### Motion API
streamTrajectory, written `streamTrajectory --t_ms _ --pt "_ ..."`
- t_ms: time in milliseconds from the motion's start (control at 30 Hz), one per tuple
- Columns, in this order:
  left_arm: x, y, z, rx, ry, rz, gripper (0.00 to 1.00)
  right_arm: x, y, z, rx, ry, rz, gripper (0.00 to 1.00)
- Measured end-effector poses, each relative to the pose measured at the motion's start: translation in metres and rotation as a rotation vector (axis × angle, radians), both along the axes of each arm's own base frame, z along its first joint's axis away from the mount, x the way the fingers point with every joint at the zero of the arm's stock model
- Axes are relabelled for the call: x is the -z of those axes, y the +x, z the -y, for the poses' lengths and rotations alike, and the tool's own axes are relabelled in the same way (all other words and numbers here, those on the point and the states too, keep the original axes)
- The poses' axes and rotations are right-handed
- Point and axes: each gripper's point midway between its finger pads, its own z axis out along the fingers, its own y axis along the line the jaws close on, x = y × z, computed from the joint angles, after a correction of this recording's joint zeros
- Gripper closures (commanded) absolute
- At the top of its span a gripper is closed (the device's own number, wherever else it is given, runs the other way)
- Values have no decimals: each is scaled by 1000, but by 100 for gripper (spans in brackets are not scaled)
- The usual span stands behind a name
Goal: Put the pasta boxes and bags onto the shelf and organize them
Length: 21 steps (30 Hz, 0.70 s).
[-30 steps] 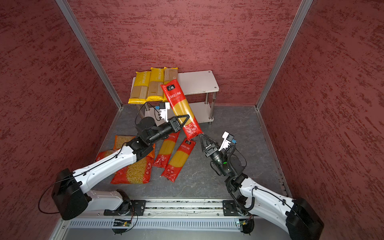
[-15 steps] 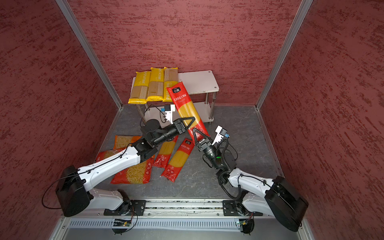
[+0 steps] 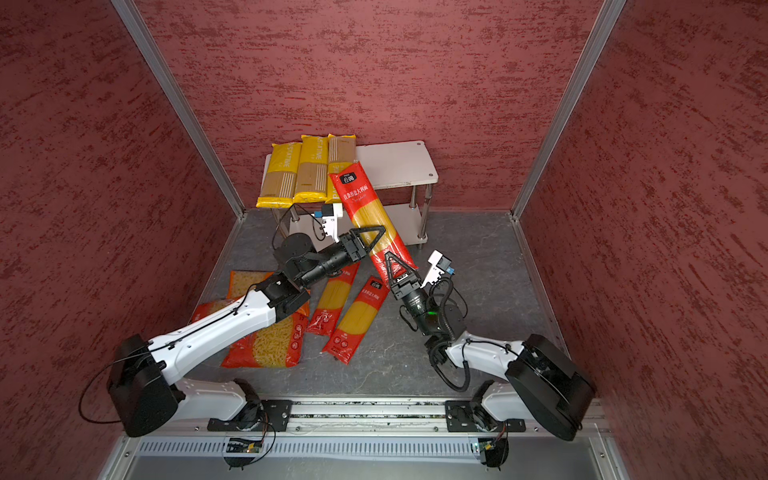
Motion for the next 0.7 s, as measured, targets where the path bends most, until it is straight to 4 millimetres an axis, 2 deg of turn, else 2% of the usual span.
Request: streamTrajectory --t_ms 133,233,367,533,700 --pt "-10 -9 -23 -39 -12 22 33 -14 7 -11 -2 14 28 91" --pt "-19 -24 -43 -63 -23 56 32 -31 16 -13 24 37 53 95" --pt "-25 -47 -68 -100 -14 96 32 -52 44 -7 109 77 57 95" --pt "-6 -64 -101 -181 57 94 32 -63 91 -4 225 75 -10 92" --pt "18 -76 -133 -268 136 66 32 -63 134 -10 317 45 -105 89"
